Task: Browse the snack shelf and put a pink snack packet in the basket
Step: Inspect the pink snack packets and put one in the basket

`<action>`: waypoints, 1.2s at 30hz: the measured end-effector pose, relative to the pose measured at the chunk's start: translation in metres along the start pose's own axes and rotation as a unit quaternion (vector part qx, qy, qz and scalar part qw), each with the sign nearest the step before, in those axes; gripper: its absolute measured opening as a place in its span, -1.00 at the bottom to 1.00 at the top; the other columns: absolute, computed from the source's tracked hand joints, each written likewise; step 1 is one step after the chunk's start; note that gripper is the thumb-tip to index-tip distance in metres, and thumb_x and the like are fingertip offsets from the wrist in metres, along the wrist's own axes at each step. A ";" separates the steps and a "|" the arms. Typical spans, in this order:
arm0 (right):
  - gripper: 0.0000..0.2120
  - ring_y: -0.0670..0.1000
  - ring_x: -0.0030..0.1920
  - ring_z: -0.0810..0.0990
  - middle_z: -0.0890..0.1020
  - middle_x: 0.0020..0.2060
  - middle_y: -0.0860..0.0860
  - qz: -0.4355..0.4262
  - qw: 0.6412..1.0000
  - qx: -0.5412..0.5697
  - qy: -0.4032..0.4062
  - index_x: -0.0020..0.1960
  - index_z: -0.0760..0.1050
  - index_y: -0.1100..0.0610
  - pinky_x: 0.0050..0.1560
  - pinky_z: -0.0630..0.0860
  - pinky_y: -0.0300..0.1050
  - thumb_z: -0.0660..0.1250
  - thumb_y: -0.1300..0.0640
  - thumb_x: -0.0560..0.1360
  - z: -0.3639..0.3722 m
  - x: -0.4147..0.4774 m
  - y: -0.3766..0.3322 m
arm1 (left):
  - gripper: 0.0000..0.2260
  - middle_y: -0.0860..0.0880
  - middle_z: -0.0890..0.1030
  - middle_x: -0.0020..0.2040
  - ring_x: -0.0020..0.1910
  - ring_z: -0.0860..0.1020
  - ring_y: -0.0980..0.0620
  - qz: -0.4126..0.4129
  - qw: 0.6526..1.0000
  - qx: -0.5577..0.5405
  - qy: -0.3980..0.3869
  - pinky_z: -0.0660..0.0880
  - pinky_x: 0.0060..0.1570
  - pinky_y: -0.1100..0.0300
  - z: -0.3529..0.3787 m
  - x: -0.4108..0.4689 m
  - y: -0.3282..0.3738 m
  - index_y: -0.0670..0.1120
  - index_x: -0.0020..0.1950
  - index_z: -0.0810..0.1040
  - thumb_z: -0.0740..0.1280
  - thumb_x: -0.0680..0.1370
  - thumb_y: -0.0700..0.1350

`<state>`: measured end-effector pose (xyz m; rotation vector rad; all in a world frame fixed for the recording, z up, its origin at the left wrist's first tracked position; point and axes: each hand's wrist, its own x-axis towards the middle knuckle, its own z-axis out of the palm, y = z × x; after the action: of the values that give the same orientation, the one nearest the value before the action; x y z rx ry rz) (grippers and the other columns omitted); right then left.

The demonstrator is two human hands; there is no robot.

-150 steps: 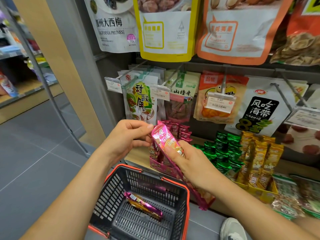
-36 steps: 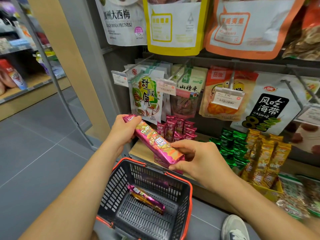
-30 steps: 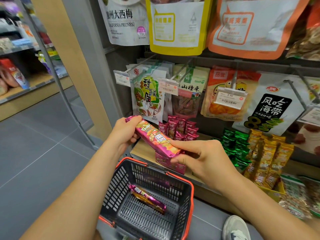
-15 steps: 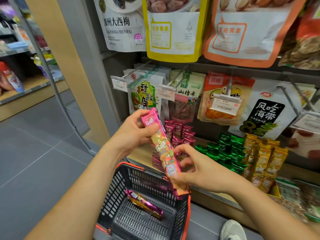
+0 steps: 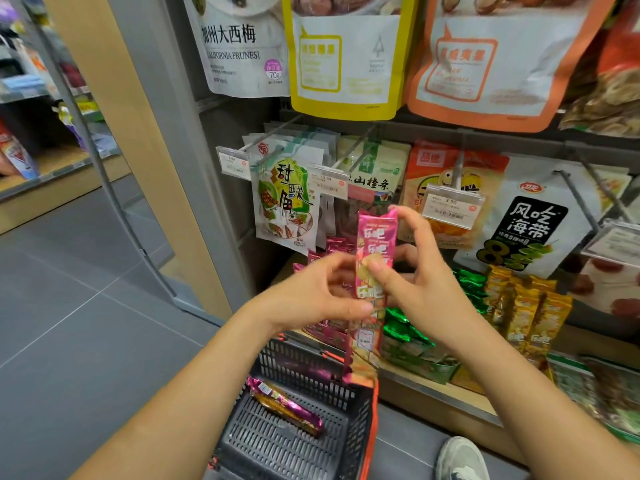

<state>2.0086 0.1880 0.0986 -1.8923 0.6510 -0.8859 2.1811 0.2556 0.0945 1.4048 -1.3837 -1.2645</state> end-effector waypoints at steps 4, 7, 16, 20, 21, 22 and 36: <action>-0.42 0.04 -0.02 0.66 0.61 -0.02 0.00 0.022 0.997 0.071 0.017 0.34 0.21 -0.40 -0.06 0.64 0.13 0.37 0.11 0.53 0.003 0.001 -0.004 | -0.54 -0.03 0.60 0.23 0.18 0.57 0.10 -0.054 0.986 0.130 -0.094 0.48 0.22 0.23 0.005 -0.003 -0.014 -0.06 0.35 0.39 0.45 0.50 -0.20; -0.76 0.00 -0.06 0.66 0.62 -0.08 -0.10 0.026 0.999 0.045 0.010 0.10 0.38 -0.24 -0.14 0.65 0.15 0.35 0.02 0.53 0.003 -0.001 -0.009 | -0.57 -0.05 0.59 0.23 0.20 0.57 0.02 -0.097 0.982 0.118 -0.114 0.49 0.25 0.05 -0.008 -0.008 -0.025 -0.04 0.32 0.40 0.43 0.50 -0.25; -0.75 -0.04 -0.28 0.70 0.60 -0.07 -0.08 0.088 0.992 -0.074 -0.051 0.08 0.44 -0.24 -0.29 0.65 -0.10 0.34 -0.19 0.42 -0.019 -0.006 -0.033 | -0.62 0.10 0.65 0.13 0.09 0.60 0.15 -0.046 0.982 0.180 -0.026 0.49 0.24 0.07 -0.015 0.011 -0.043 0.01 0.24 0.54 0.48 0.45 -0.23; -0.76 -0.14 -0.07 0.61 0.64 -0.09 -0.18 -0.043 0.961 -0.272 -0.029 0.15 0.47 -0.22 -0.03 0.58 0.01 0.35 -0.05 0.50 -0.023 -0.010 -0.047 | -0.63 0.21 0.66 -0.03 0.02 0.59 0.22 0.027 0.977 0.205 0.057 0.51 0.16 0.14 0.000 0.034 -0.039 0.20 0.02 0.58 0.53 0.37 -0.20; -0.73 -0.09 -0.01 0.60 0.65 -0.05 -0.15 -0.065 0.952 -0.300 -0.006 0.17 0.49 -0.19 0.03 0.57 0.05 0.37 0.05 0.51 -0.024 -0.011 -0.049 | -0.63 0.20 0.65 -0.04 0.02 0.59 0.19 0.038 0.973 0.207 0.093 0.51 0.17 0.08 0.001 0.041 -0.039 0.20 0.02 0.58 0.54 0.36 -0.18; -0.67 -0.04 0.05 0.60 0.65 0.00 -0.10 -0.081 0.944 -0.320 0.023 0.22 0.52 -0.15 0.10 0.55 0.05 0.38 0.13 0.51 -0.025 -0.011 -0.049 | -0.61 0.20 0.64 -0.02 0.04 0.59 0.17 0.044 0.968 0.211 0.127 0.50 0.19 0.06 0.000 0.049 -0.041 0.19 0.06 0.58 0.56 0.35 -0.16; -0.60 0.23 -0.01 0.63 0.62 0.10 0.17 -0.195 0.885 -0.422 0.027 0.35 0.48 0.22 -0.11 0.60 0.14 0.35 0.31 0.52 0.003 0.041 -0.020 | -0.46 -0.03 0.11 0.58 0.52 0.10 -0.11 -0.085 0.862 0.500 0.022 0.22 0.44 -0.12 0.008 0.096 -0.095 -0.03 0.59 0.02 0.09 0.65 0.07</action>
<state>2.0369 0.1682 0.1280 -2.8690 0.7771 -0.9929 2.1854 0.1715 -0.0113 2.2451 -2.0433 -0.5481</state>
